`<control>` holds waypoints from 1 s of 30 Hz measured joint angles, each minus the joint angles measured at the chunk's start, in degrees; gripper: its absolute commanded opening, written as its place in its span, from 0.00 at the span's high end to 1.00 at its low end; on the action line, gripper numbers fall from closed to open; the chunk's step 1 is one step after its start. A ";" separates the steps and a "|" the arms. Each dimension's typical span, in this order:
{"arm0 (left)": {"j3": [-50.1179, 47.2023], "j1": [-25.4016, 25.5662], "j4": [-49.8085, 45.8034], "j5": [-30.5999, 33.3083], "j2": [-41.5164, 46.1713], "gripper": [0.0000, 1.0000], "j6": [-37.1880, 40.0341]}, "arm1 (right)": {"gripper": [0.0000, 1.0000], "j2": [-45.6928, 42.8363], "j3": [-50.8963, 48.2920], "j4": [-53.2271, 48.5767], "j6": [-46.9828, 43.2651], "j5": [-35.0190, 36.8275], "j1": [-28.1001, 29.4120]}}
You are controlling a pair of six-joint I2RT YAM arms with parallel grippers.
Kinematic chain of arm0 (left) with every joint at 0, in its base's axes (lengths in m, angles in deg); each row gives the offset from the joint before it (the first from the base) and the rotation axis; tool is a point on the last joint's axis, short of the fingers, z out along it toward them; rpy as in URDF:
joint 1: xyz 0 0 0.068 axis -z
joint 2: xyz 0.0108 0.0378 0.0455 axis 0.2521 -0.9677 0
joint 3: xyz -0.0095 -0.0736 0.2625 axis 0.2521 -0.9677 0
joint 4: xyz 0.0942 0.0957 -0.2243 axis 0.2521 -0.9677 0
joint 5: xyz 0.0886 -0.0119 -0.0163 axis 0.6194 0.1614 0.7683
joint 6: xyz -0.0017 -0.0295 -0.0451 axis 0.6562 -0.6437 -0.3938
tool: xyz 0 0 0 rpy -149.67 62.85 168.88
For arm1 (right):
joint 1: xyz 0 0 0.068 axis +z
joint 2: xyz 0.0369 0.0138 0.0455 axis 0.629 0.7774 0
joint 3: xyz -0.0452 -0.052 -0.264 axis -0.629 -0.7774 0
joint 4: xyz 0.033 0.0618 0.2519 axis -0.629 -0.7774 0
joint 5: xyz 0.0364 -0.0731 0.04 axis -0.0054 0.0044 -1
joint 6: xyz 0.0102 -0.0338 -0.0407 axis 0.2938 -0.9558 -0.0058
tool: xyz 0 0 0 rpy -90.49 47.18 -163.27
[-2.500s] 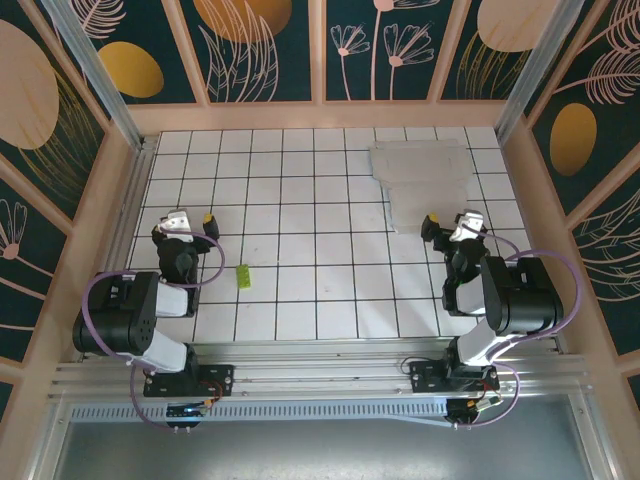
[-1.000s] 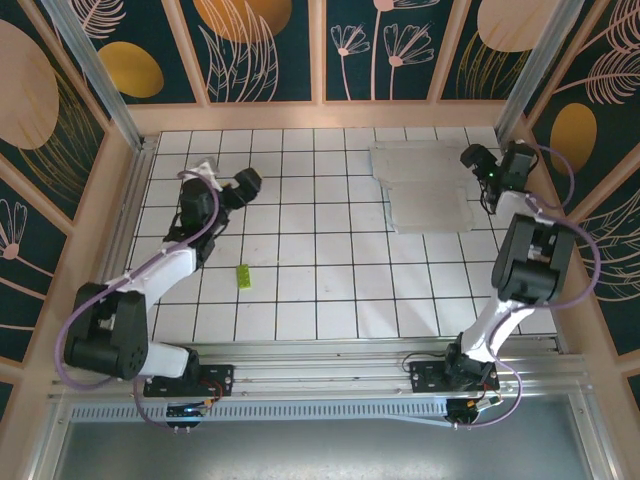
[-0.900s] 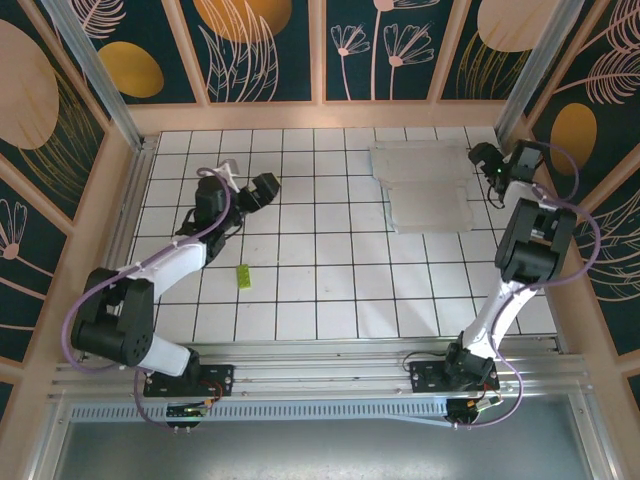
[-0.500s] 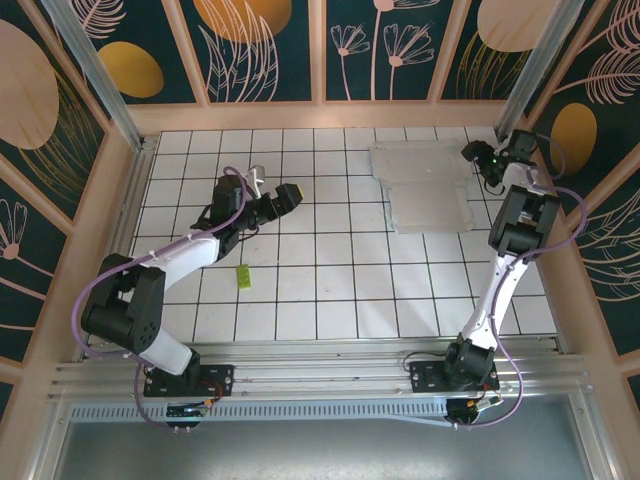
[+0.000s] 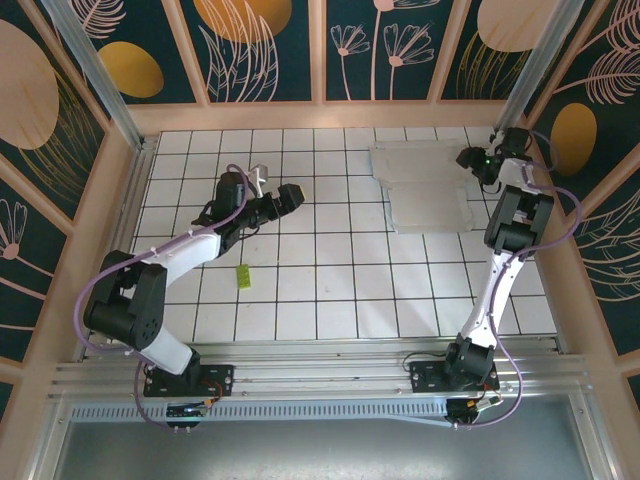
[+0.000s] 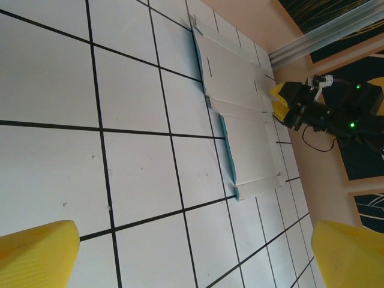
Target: Fold the paper box
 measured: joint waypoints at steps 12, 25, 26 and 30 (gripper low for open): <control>0.70 0.00 -3.15 3.43 -0.33 0.01 0.66 | 1.00 -2.05 -2.60 -3.61 -4.63 -1.55 2.73; 19.10 -0.55 -14.88 8.74 -4.31 0.01 7.98 | 1.00 -27.06 -34.49 8.02 -3.85 -7.10 12.70; 21.35 -0.94 -16.00 8.61 -6.01 0.01 8.50 | 1.00 -29.57 -36.94 10.19 -3.39 -7.45 13.27; 27.58 -3.56 -20.00 6.60 -14.03 0.01 9.53 | 1.00 -35.69 -42.60 16.72 -1.29 -8.48 15.78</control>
